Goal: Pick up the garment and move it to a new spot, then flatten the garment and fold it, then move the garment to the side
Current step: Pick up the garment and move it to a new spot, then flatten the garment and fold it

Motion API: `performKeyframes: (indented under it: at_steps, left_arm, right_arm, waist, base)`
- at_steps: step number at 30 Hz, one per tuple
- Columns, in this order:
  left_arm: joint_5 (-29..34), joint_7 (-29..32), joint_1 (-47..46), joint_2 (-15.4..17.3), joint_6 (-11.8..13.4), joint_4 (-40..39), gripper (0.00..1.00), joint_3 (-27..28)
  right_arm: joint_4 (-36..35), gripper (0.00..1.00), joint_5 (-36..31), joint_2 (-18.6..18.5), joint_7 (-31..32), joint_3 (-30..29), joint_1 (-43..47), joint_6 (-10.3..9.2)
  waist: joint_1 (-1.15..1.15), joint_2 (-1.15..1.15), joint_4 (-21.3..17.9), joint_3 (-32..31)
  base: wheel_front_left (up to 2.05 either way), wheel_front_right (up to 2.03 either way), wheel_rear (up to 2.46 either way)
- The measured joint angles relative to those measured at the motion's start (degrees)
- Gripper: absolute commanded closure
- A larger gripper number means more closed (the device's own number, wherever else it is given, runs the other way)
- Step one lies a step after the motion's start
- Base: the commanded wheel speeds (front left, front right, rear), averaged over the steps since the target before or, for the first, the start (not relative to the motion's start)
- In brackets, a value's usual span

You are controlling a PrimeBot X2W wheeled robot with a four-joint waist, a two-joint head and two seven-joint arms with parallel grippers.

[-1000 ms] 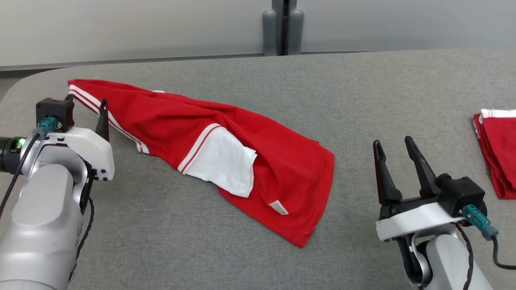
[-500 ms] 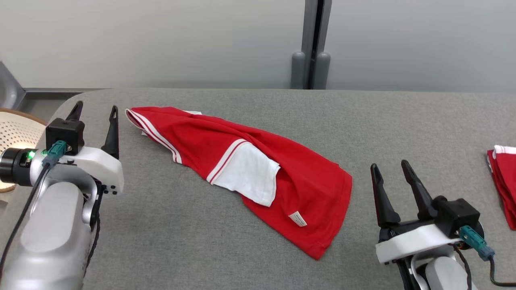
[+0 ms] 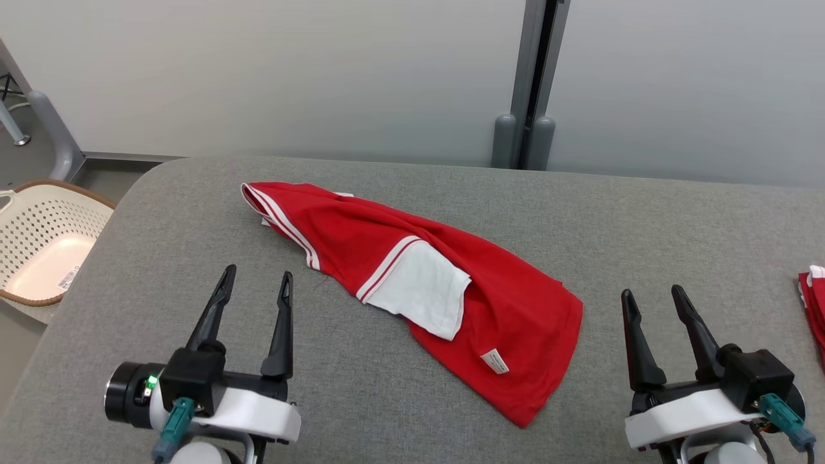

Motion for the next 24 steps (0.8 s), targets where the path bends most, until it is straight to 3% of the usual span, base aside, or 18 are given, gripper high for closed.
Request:
performKeyframes:
  at_steps: [8,16,24]
  left_arm:
    - [1.11,0.00,3.75,-2.53,-0.52,-2.09,0.00,2.35]
    - [3.01,0.00,3.18,-3.24,-2.09,-1.00,0.00,3.43]
    - [2.96,0.00,1.88,-4.46,-3.42,1.68,0.00,2.53]
  right_arm:
    - [-0.44,0.00,-0.14,0.27,0.00,0.75,0.51,0.00]
    - [-0.21,0.00,2.41,-0.46,1.34,11.63,0.69,0.00]
    - [5.65,0.00,5.66,-1.64,2.02,18.86,-2.26,0.00]
  waist:
    - [0.00,0.00,-0.76,0.90]
    - [0.00,0.00,0.59,3.25]
    - [0.00,0.00,3.69,6.67]
  base:
    - [0.00,0.00,0.00]
    - [0.00,0.00,0.00]
    - [0.00,0.00,0.00]
